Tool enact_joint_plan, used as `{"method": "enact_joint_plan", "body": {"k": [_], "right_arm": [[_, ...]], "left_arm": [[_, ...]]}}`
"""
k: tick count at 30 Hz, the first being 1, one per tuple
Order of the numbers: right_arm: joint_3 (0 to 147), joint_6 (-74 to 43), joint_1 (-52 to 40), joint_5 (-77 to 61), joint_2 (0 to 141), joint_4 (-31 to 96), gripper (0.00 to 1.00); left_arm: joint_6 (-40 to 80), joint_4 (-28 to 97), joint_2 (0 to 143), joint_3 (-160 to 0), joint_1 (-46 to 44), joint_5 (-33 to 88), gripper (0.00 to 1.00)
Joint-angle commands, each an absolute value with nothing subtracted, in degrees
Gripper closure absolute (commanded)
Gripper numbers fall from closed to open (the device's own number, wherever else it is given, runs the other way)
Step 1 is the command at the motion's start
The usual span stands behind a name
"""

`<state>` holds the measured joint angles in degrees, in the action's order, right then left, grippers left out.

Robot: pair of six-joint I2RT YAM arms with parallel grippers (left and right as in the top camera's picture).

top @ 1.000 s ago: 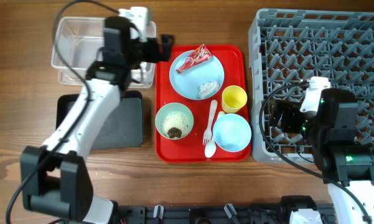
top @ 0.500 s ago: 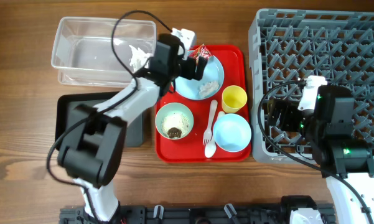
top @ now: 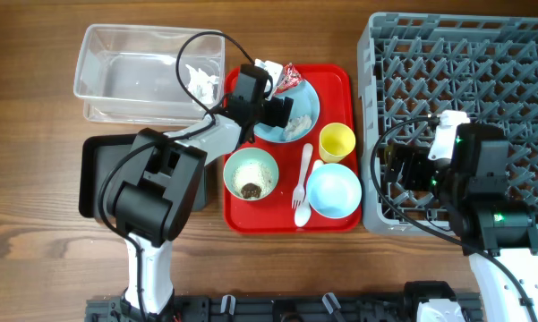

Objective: Sort waste into correct bins and load items into the dishwasher rack
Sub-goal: 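Grasp the red candy wrapper on the plate with the left gripper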

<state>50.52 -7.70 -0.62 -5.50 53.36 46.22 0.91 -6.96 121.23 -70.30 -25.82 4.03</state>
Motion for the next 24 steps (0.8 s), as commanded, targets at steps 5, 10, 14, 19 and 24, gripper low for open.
{"method": "enact_joint_plan", "body": {"k": [5,10,14,19,24], "right_arm": [[51.92,-7.68,-0.84,-4.97,53.47,46.35,0.0],[51.92,-7.66,-0.84,-4.97,53.47,46.35,0.0],[51.92,-7.64,-0.84,-4.95,53.47,46.37,0.01],[51.92,-7.64,-0.84,-4.95,53.47,46.35,0.0],[51.92,-7.66,-0.84,-4.95,53.47,46.39,0.0]], "left_arm": [[0.01,-6.59,122.61,-70.3,-26.33,3.55,0.62],[0.03,-5.67,122.5,-70.3,-26.33,3.55,0.96],[0.43,-3.9,120.44,-70.3,-26.3,3.53,0.96],[0.45,0.89,112.16,-70.3,-26.24,3.53,0.96],[0.47,7.29,101.56,-70.3,-25.3,3.33,0.96]]}}
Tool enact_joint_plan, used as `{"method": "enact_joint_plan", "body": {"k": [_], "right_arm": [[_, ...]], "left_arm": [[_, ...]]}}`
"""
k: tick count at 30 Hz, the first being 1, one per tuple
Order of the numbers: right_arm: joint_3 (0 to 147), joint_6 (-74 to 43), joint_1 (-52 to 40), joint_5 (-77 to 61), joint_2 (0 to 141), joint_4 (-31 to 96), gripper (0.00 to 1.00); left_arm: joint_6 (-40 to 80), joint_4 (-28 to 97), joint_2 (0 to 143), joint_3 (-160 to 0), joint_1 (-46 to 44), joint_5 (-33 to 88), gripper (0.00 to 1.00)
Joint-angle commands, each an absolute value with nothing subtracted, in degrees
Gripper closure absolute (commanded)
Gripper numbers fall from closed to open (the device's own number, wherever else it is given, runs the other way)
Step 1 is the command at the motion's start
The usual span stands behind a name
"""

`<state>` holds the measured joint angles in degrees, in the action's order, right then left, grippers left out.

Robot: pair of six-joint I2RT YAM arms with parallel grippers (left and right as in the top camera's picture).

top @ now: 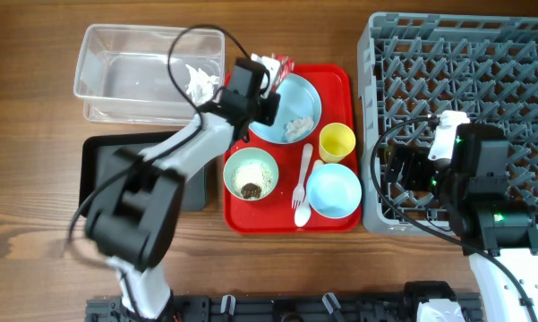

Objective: Sort waste into correct bins and load items into the dishwasher rack
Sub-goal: 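Grasp the red candy wrapper on the plate with the left gripper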

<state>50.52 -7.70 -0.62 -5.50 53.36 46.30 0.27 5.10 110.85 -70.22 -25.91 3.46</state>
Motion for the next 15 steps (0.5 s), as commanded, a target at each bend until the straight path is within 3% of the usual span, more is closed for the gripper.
{"method": "enact_joint_plan", "body": {"k": [1,8,14,15], "right_arm": [[51.92,-7.66,-0.84,-4.97,53.47,46.44,0.0],[51.92,-7.66,-0.84,-4.97,53.47,46.59,0.0],[51.92,-7.66,-0.84,-4.97,53.47,46.57,0.0],[51.92,-7.66,-0.84,-4.97,53.47,46.59,0.0]], "left_arm": [[0.47,8.45,99.77,-70.3,-24.82,2.7,0.96],[1.13,15.79,95.46,-70.3,-17.67,-4.91,0.96],[10.41,17.47,96.73,-70.3,-9.87,-5.67,0.96],[13.72,17.47,97.01,-70.3,-8.27,-5.65,0.88]]}}
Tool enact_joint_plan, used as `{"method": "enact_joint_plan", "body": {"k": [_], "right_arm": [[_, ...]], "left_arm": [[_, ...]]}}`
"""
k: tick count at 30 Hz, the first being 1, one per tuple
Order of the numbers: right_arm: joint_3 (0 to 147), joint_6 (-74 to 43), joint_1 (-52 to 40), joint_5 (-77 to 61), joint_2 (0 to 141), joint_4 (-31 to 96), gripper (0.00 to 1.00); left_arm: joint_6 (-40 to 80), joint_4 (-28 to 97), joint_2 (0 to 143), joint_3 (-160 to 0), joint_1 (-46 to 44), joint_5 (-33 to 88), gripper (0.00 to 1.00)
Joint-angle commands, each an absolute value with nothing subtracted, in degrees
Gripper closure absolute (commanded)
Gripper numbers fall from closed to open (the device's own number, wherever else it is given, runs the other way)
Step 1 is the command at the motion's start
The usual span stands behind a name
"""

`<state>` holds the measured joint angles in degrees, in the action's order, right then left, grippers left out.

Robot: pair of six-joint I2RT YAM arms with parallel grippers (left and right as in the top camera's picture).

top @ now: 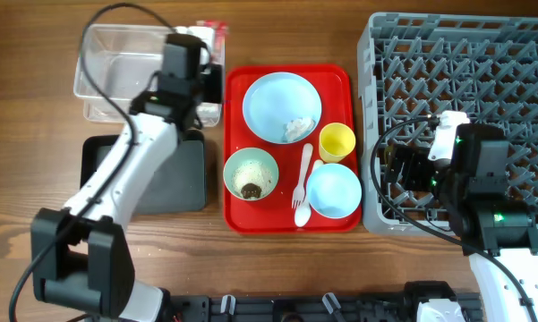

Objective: Sort waste into correct bins and load items into the dishwasher rack
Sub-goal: 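Grasp the red candy wrapper on the plate with the left gripper, then move the wrapper left and release it into the clear bin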

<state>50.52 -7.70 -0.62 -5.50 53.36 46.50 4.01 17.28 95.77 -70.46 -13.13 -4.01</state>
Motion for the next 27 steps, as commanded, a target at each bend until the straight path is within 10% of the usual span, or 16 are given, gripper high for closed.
{"method": "enact_joint_plan", "body": {"k": [1,3,5,6,27], "right_arm": [[51.92,-7.64,-0.84,-4.97,53.47,46.59,0.0],[51.92,-7.66,-0.84,-4.99,53.47,46.59,0.0],[51.92,-7.68,-0.84,-4.97,53.47,46.59,0.0],[51.92,-7.66,-0.84,-4.97,53.47,46.59,0.0],[51.92,-7.68,-0.84,-4.97,53.47,46.59,0.0]], "left_arm": [[16.14,17.5,97.25,-70.3,-7.14,-5.65,0.82],[19.55,17.67,97.32,-70.3,-5.41,-5.41,0.65],[20.21,17.41,97.3,-70.3,-4.67,-5.43,0.08],[20.18,17.15,97.21,-70.3,-4.49,-5.43,0.0],[7.27,15.29,102.54,-70.3,-26.39,13.26,0.01]]}}
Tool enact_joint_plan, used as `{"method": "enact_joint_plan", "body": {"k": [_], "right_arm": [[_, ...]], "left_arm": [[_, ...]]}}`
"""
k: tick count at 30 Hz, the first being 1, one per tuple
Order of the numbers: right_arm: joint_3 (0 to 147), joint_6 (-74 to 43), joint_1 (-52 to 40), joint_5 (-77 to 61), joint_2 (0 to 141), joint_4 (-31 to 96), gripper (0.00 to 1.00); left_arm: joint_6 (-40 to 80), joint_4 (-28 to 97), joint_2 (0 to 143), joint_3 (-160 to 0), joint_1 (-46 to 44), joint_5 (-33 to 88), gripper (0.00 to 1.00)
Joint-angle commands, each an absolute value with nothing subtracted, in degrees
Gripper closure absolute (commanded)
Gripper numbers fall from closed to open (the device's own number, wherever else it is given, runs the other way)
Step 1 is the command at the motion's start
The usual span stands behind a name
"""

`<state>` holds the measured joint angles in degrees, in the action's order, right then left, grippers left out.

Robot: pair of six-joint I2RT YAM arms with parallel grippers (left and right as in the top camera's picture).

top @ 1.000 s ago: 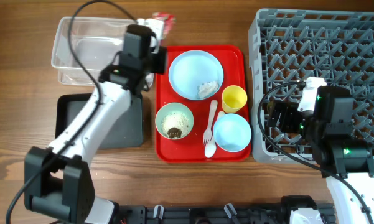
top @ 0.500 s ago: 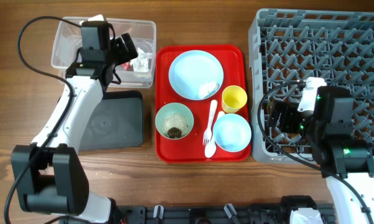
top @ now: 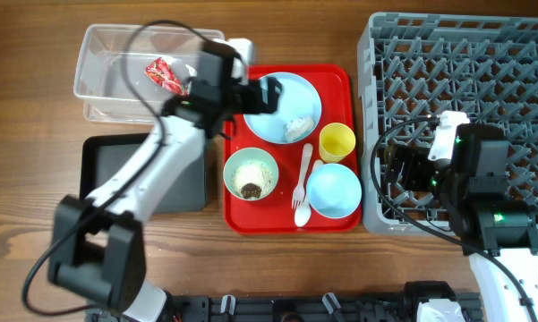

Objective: Sort waste into correct bins and load items into the dishwasher rack
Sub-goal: 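Move the wrapper left and release it into the clear bin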

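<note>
My left gripper [top: 261, 94] hangs open over the left rim of the large blue bowl [top: 291, 98] on the red tray [top: 336, 79]. A red wrapper [top: 164, 74] lies in the clear plastic bin [top: 116, 85], with crumpled white paper [top: 194, 79] beside it. The bowl holds a white scrap [top: 297, 127]. Also on the tray are a yellow cup [top: 337, 141], a white fork [top: 301, 183], a small blue bowl [top: 333, 190] and a pale bowl with food remains [top: 251, 174]. My right gripper [top: 392, 170] rests at the left edge of the grey dishwasher rack [top: 465, 72]; its fingers are unclear.
A black tray [top: 103, 179] sits left of the red tray, below the clear bin, partly under my left arm. The rack fills the right side of the wooden table [top: 36, 250]. Cables loop above the left arm.
My left gripper was at the clear bin's right end with the red wrapper in it. The wrapper now lies inside the bin, and the gripper is open over the large blue bowl. The right arm is unchanged.
My left gripper was first at the top rim of the large blue bowl, on the red wrapper. Then it had the wrapper at the tray's top left corner, then at the clear bin. Now the wrapper lies in the bin and the gripper is back at the bowl.
</note>
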<state>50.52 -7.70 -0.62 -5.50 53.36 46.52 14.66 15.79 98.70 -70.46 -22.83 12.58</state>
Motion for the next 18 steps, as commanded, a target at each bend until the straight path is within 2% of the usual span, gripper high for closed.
{"method": "enact_joint_plan", "body": {"k": [1,6,10,15,18], "right_arm": [[51.92,-7.68,-0.84,-4.97,53.47,46.59,0.0],[51.92,-7.66,-0.84,-4.99,53.47,46.7,0.0],[51.92,-7.68,-0.84,-4.99,53.47,46.83,0.0],[51.92,-7.68,-0.84,-4.99,53.47,47.03,0.0],[51.92,-7.66,-0.84,-4.99,53.47,47.03,0.0]], "left_arm": [[5.13,14.61,104.14,-70.3,-28.08,12.27,0.02],[-0.51,12.56,108.84,-70.3,-31.88,11.86,0.05],[-1.28,9.41,113.01,-70.3,-33.3,8.6,0.13],[-1.28,7.44,115.7,-70.3,-33.32,7.97,0.26],[-1.28,7.53,116.38,-70.3,-33.28,7.79,0.37]]}}
